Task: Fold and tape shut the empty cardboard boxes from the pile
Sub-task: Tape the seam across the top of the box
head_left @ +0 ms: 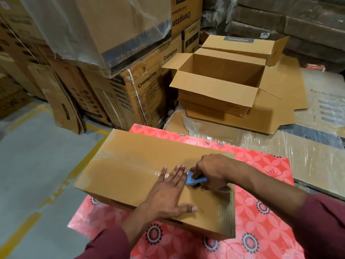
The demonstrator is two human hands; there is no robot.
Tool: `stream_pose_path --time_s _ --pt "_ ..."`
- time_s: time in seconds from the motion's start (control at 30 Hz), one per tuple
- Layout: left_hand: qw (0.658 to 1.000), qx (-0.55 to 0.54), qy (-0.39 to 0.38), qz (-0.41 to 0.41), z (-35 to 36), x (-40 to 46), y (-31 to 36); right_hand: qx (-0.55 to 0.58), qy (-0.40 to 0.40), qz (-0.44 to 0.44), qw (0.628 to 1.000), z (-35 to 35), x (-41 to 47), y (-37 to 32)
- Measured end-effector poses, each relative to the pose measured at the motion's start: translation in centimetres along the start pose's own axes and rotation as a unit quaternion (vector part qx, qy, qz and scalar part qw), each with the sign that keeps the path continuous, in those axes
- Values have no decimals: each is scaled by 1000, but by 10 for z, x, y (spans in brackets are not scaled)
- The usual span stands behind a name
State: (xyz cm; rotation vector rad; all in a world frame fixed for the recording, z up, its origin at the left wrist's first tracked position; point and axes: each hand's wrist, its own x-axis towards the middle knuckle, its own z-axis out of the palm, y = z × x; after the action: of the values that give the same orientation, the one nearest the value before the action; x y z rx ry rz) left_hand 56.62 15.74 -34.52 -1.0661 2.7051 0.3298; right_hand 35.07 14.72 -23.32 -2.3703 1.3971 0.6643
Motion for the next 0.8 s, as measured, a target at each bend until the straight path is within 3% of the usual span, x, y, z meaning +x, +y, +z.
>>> stream_pose_path --time_s 0.2,0.47,0.63,0.8 --pt "1000 -8 15 -3 11 2 -14 -72 -8 26 997 -13 1 -9" --pt "995 -14 94 21 18 4 -15 -67 -52 54 995 8 -72 52" --pt "1000 9 3 29 0 20 26 -41 2 60 997 28 -66 59" --pt "996 18 -11 86 -5 63 77 -59 16 59 996 27 -70 56"
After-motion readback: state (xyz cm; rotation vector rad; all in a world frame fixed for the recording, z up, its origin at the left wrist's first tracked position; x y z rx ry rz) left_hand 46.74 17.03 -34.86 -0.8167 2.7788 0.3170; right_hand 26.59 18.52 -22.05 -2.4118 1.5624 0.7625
